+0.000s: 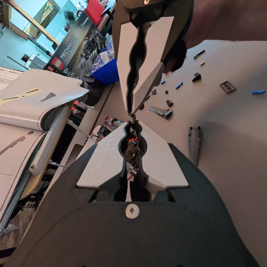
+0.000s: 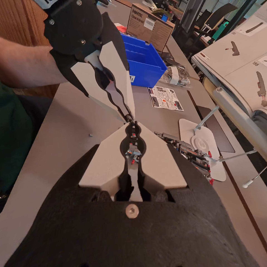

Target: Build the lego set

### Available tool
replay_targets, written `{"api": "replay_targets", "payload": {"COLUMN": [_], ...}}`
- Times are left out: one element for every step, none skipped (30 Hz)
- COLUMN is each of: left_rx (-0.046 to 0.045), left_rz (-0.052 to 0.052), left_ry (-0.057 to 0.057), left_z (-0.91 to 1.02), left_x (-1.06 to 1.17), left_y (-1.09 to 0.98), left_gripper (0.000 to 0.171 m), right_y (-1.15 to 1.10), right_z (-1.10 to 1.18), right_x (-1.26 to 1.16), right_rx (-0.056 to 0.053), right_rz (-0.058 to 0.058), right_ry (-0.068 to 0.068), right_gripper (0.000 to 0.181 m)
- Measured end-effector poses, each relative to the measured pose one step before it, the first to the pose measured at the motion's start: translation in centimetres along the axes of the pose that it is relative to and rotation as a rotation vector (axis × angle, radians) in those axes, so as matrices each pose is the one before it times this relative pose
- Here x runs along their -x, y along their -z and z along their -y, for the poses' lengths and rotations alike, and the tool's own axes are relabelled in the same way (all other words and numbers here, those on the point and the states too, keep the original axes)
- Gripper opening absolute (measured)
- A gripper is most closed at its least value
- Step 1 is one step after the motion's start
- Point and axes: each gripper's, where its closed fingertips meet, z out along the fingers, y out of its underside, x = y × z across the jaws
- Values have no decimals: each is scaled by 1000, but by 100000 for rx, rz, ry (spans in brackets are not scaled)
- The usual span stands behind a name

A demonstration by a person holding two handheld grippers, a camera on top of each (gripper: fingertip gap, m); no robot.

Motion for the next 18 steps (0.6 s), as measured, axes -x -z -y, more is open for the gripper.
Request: {"api": "replay_targets", "payload": {"left_rx": [-992, -859, -633, -271, -553, -849, -748, -745, -1516, -1195, -688, 262, 214, 24, -279, -473, -304, -10], "left_rz": [-1734, -1110, -889, -1007, -993, -942, -1109, -928, -860, -1263, -1546, -247, -74, -759, -691, -737, -792, -485], "left_ry": [1410, 1010, 378, 248, 559, 676, 394, 8, -116, 413, 158, -585, -765, -173, -210, -140, 340, 172], "left_z": [155, 115, 53, 27, 49, 100, 97, 123, 280, 263, 182, 18, 17, 51, 88, 90, 60, 4], "left_x": [-137, -69, -97, -140, -122, -91, -125, -105, -115, -143, -171, -2, 28, -55, -62, -57, -53, -16], "left_y": [69, 63, 28, 3, 17, 39, 44, 36, 57, 38, -6, -32, -8, -4, 12, 28, 19, -13], "left_gripper": [5, 5, 5, 5, 5, 5, 5, 5, 5, 5, 5, 5, 5, 5, 5, 5, 5, 5], "right_y": [48, 11, 3, 31, 48, 67, 78, 83, 50, -16, -21, 4, 34, 50, 85, 92, 86, 93], "right_z": [-63, -95, -48, -41, -19, 40, 50, 11, -98, -115, -70, 12, 28, 12, 32, 84, 77, 77], "right_x": [28, 49, 77, 96, 85, 92, 135, 106, 45, 86, 73, 135, 95, 47, 16, 56, 87, 64], "right_rx": [919, 893, 462, 140, -305, -1050, -1022, -722, 156, 352, 282, 33, -76, -28, -142, -610, -787, -589], "right_rz": [20, 354, 366, 397, 317, 471, 739, 557, 62, 7, 140, 596, 234, -27, -46, 158, 430, 235], "right_ry": [1016, 285, 196, 283, 64, -252, -598, -334, 315, 943, 466, 363, 864, 871, 406, 343, 203, 208], "right_gripper": [0, 0, 0, 0, 0, 0, 0, 0, 3, 6, 6, 4, 1, 1, 1, 2, 4, 5]}}
